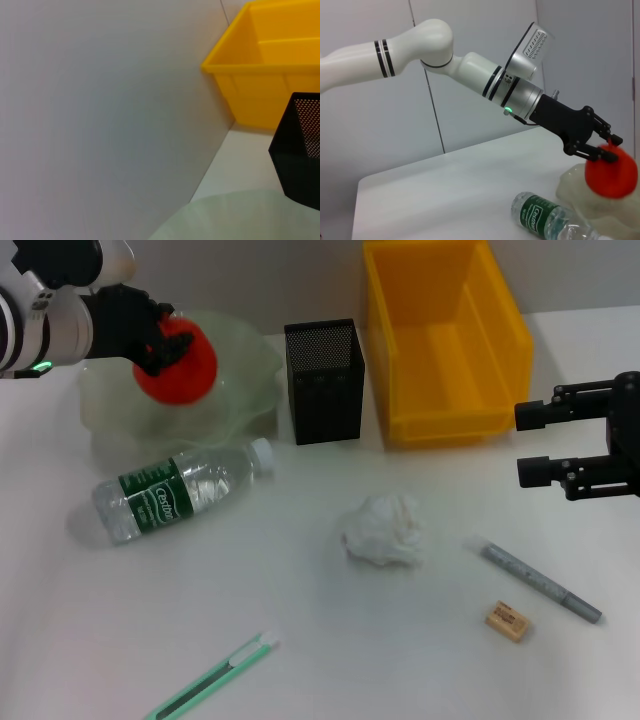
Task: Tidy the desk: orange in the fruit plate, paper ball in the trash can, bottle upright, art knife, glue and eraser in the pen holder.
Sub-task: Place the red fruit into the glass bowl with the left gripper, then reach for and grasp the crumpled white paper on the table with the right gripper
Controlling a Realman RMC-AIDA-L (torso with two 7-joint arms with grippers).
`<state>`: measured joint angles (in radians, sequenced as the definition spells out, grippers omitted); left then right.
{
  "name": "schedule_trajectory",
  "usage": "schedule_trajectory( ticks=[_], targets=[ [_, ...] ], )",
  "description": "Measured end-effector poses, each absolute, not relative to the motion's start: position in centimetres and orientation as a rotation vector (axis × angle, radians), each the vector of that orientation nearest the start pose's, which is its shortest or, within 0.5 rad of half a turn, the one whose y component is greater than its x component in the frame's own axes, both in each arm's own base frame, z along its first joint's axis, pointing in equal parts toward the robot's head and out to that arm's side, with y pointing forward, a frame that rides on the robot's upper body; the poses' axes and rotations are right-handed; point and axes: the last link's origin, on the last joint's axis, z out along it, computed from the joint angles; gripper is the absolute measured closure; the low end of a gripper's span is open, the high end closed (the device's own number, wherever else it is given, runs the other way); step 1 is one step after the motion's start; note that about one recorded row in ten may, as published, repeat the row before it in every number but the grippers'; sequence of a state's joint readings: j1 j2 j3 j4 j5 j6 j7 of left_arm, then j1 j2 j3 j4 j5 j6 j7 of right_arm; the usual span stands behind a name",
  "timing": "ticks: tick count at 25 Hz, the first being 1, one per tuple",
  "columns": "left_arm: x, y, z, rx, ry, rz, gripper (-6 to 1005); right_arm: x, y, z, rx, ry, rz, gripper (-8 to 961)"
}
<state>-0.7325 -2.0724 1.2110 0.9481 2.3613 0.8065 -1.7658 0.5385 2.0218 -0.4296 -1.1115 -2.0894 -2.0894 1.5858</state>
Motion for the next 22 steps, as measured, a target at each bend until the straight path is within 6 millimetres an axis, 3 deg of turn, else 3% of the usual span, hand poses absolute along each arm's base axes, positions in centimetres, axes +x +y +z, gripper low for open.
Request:
schedule_trajectory(
  ticks=[4, 9, 13, 15, 22],
  targets=[
    [-17.8, 45.6, 0.6, -2.393, -0.121, 0.107, 542, 23.3, 30.1, 11.6, -2.848, 0.397, 0.692, 297],
    [-17.5, 45.6, 0.7, -2.390, -0.142, 0.085, 427, 23.3, 30.0, 11.5, -2.845, 0.410, 0.697, 297],
    [-16.9, 45.1, 1.7, -2.372, -0.200, -0.066, 336, 23.4, 30.0, 11.5, -2.841, 0.416, 0.702, 297],
    [-16.5, 44.6, 2.7, -2.366, -0.263, -0.220, 290, 23.4, 30.0, 11.5, -2.840, 0.417, 0.703, 297],
    [-17.2, 42.3, 4.4, -2.461, -0.342, -0.462, 293, 23.4, 30.0, 11.4, -2.838, 0.419, 0.703, 297]
  ],
)
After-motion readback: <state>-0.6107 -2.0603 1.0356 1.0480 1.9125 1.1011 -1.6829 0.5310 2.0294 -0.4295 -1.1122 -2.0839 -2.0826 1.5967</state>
